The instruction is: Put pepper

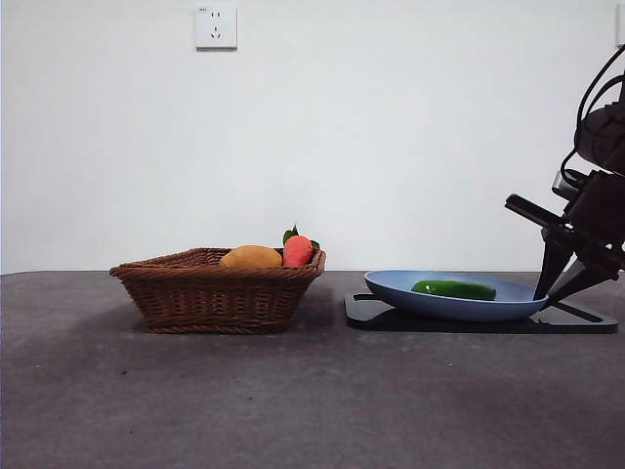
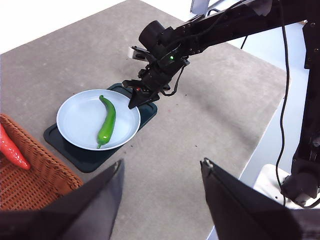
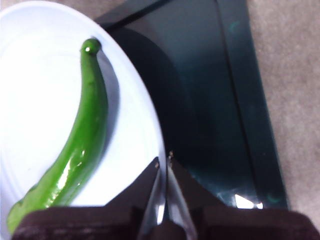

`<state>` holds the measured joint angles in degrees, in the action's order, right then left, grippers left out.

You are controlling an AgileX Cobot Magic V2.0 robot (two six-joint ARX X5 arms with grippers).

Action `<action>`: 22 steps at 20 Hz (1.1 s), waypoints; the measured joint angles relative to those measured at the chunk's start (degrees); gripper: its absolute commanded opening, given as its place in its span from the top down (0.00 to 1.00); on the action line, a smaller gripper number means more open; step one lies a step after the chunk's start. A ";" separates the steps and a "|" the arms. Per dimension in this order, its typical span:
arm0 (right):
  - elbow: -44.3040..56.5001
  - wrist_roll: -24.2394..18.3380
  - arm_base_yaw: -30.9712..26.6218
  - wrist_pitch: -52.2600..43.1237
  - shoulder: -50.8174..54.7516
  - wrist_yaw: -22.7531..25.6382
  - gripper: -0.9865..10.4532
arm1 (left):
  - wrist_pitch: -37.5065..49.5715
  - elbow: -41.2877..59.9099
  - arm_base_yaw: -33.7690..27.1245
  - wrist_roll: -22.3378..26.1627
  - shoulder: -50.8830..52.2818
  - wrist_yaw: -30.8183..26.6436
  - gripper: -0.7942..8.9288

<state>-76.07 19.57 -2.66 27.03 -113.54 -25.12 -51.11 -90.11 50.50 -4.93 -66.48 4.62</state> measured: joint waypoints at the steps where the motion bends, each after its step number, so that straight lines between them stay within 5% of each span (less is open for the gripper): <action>1: -0.04 0.02 0.00 -0.07 0.00 0.02 0.90 | -0.24 0.00 0.00 0.02 0.00 -0.02 0.64; 5: -0.04 0.07 0.00 0.20 0.00 -0.24 0.76 | -0.33 0.00 0.00 0.02 -0.02 -0.50 0.64; 12: -0.04 -2.34 -0.46 5.38 11.69 0.09 0.75 | -1.84 0.00 -0.11 0.02 -0.04 -7.08 0.64; 22: -0.17 -17.88 4.26 38.69 44.94 0.09 0.76 | -5.46 0.00 -0.22 1.40 -0.26 -8.74 0.64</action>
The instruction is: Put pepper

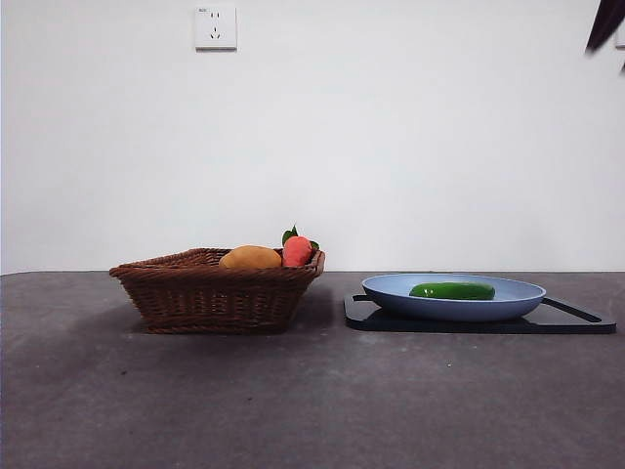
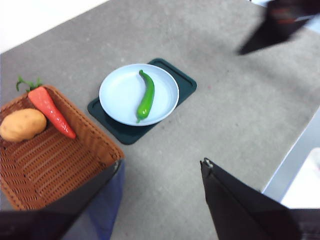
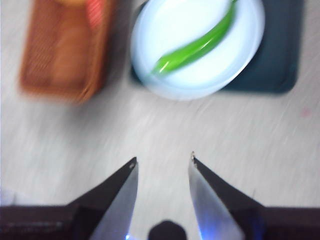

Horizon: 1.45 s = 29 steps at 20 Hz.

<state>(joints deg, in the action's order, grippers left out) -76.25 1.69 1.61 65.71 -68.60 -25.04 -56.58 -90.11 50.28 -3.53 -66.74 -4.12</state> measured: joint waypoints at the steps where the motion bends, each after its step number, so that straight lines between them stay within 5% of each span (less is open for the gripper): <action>1: 0.00 -0.48 1.09 2.64 2.95 0.02 0.76 | -0.52 0.00 0.00 0.00 0.00 0.00 0.64; 5: -0.02 -2.45 4.37 11.85 12.24 -0.07 0.84 | -4.28 0.00 0.00 0.07 0.00 0.04 0.67; 9: -0.09 -4.61 5.51 12.04 17.44 -0.35 0.91 | -9.09 0.00 0.00 0.09 0.00 0.09 0.91; 26: -0.09 -4.48 5.51 12.04 17.55 -0.31 0.91 | -0.79 0.00 -0.09 0.09 -0.02 -0.07 0.91; 29: -0.09 -4.48 5.51 12.04 17.55 -0.31 0.91 | 2.58 0.00 -2.56 3.89 0.09 -0.85 0.91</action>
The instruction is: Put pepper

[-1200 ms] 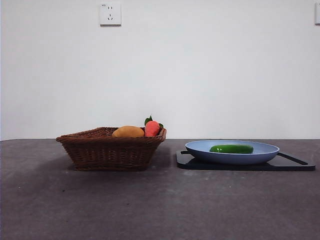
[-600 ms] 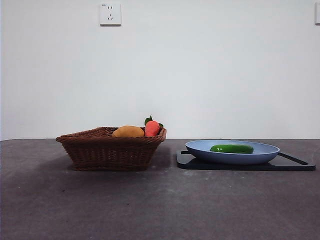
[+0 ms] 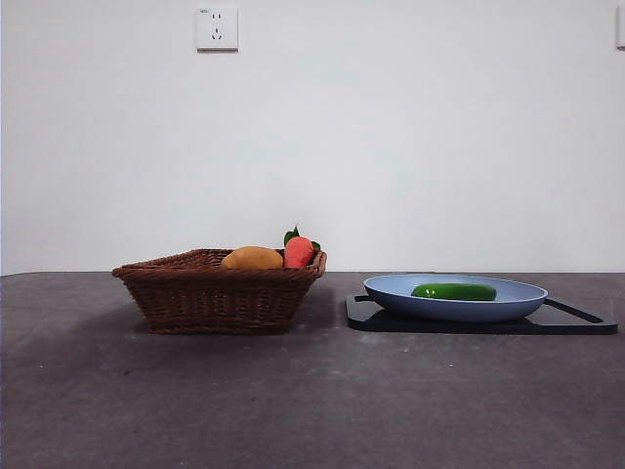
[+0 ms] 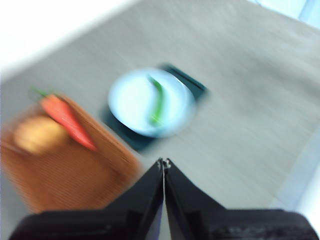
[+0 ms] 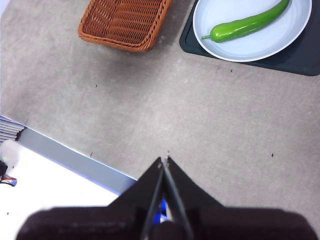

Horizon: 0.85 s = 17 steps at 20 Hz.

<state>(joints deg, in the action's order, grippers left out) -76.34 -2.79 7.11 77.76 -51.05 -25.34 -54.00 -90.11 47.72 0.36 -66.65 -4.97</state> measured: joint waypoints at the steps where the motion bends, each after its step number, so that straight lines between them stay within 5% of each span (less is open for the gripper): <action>1: 0.00 0.00 0.00 0.00 0.02 0.00 0.91 | 3.23 0.07 -2.23 1.75 0.50 -0.44 0.91; 6: 0.00 0.00 0.00 0.00 0.00 0.00 0.91 | 24.48 5.05 -16.96 6.56 10.27 -0.02 0.91; 11: 0.00 0.00 0.00 0.00 0.00 0.00 0.91 | 53.29 32.06 -34.38 7.15 27.28 3.06 0.91; 17: 0.00 0.00 0.00 0.00 0.00 0.00 0.91 | 65.29 60.11 -44.44 6.14 43.41 3.10 0.91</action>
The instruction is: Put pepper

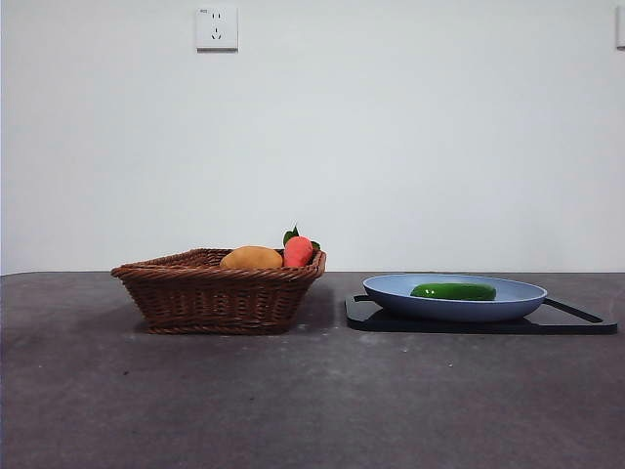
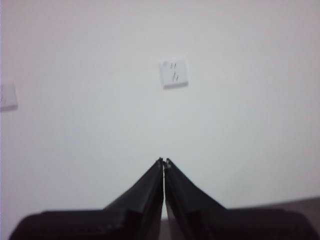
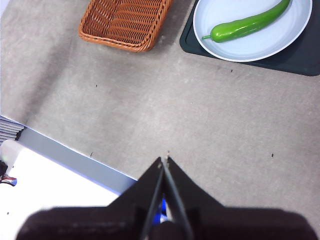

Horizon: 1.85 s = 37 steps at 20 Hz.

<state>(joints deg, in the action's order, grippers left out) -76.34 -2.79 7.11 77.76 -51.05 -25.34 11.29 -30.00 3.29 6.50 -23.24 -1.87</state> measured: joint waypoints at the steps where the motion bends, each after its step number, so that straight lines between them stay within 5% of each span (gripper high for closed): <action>1: 0.00 0.00 0.00 0.00 0.00 0.00 0.91 | 0.37 3.48 -0.31 -0.22 2.05 0.02 0.91; 12: 0.00 0.00 0.00 0.00 0.00 0.00 0.91 | -1.33 27.67 -2.89 -6.91 17.05 0.13 0.91; 25: 0.00 0.00 0.00 0.00 0.00 0.00 0.91 | -20.98 28.68 -2.89 -10.64 22.64 0.74 0.91; 37: 0.00 0.00 0.00 0.00 0.00 0.00 0.91 | -20.61 28.72 -2.89 -10.69 22.93 0.59 0.91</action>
<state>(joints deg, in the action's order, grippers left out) -76.34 -2.79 7.11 77.76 -51.05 -25.34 -9.32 -1.28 0.40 -4.19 -0.32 -1.28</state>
